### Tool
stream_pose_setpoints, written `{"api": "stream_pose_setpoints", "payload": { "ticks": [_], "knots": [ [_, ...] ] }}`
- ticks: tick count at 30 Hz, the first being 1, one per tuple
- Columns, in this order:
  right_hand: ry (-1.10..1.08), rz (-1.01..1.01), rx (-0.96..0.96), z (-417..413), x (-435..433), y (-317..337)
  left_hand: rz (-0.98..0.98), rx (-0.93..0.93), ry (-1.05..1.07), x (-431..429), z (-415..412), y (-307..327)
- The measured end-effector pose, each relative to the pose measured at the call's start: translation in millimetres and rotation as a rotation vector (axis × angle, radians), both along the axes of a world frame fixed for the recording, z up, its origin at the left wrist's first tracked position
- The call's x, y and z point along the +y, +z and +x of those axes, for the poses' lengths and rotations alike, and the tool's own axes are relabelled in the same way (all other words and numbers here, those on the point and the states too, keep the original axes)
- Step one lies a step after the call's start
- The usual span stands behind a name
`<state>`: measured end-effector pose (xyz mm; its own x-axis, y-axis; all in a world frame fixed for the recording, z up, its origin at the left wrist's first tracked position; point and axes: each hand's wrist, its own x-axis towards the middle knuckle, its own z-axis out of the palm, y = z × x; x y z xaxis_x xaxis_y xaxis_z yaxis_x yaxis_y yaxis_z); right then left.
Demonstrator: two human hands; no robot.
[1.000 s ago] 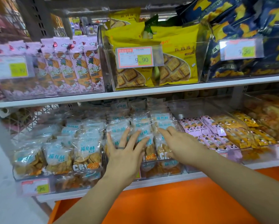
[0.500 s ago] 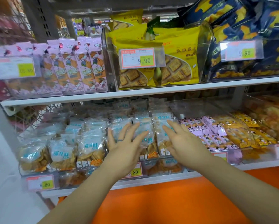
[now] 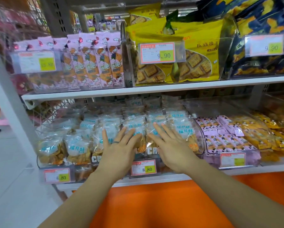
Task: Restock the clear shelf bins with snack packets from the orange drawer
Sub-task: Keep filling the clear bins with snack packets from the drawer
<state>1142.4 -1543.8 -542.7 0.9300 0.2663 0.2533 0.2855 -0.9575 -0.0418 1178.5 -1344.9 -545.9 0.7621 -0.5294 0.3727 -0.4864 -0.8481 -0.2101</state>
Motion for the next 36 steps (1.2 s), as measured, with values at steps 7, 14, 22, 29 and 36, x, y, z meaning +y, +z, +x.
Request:
{"api": "stream_pose_setpoints", "payload": {
  "ticks": [7,14,22,29,36],
  "knots": [
    [0.058,0.006,0.106,5,-14,5,0.010,0.180,-0.064,4,12,22],
    [0.114,-0.003,0.157,4,-22,11,0.225,0.118,-0.182,23,10,8],
    [0.027,-0.039,0.069,-3,-7,12,0.362,0.150,-0.153,15,17,28],
    [0.036,-0.028,0.010,3,5,11,0.248,0.202,-0.035,4,20,39],
    [0.098,-0.060,0.067,13,-4,10,0.255,-0.001,-0.283,16,31,31]
  ]
}}
